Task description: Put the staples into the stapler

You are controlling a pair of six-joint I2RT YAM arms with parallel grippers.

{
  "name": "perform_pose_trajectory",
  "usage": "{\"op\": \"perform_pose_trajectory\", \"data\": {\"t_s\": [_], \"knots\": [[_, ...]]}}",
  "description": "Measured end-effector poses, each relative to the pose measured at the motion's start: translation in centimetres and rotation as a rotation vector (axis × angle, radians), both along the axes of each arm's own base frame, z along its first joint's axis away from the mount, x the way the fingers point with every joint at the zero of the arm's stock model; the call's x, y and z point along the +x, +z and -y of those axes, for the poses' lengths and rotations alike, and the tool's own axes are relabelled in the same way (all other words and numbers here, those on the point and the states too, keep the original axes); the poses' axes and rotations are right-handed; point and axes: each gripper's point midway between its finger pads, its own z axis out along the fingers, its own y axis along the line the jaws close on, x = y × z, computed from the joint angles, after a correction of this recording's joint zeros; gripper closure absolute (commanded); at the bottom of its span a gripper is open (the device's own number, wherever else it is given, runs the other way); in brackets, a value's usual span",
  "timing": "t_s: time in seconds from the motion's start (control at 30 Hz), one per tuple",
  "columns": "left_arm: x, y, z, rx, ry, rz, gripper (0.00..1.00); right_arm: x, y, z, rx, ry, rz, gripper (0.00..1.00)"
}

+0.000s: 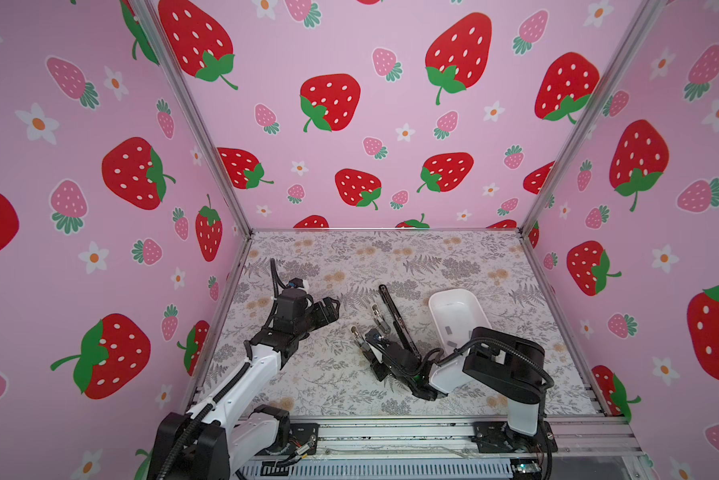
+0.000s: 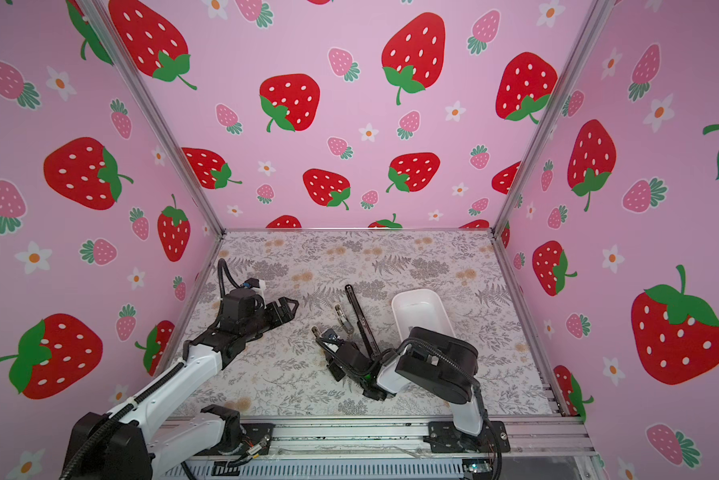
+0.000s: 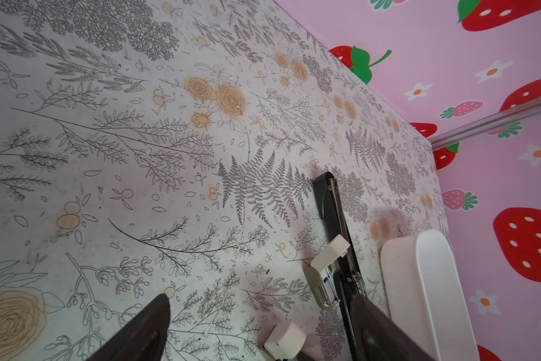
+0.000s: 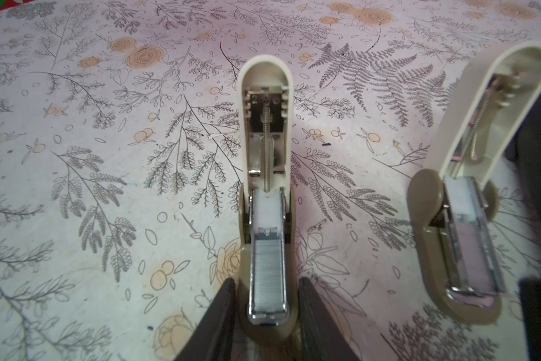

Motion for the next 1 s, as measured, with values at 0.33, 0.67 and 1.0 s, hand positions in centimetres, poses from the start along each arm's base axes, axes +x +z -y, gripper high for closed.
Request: {"op": "perform_pose_trajectory", "data": {"t_s": [0.33,0.67,1.0], "knots": [[1.2,-3.5,-0.4,0.039,0.030,-0.054,0.41,0.2,0.1,-0.7,0.004,0.003,0.008,0.74],[0.8,-7.9,0.3,0.030,0.001,-0.123,0.58,0.3,0.0,-1.1,0.016,-0.008,-0.005,0.79],[1.0,-7.9,2.8,0.032,-0.073,-0.084,0.59,0.7,0.1,-2.3,0.059,-0.026,-0.023,0.79]]}}
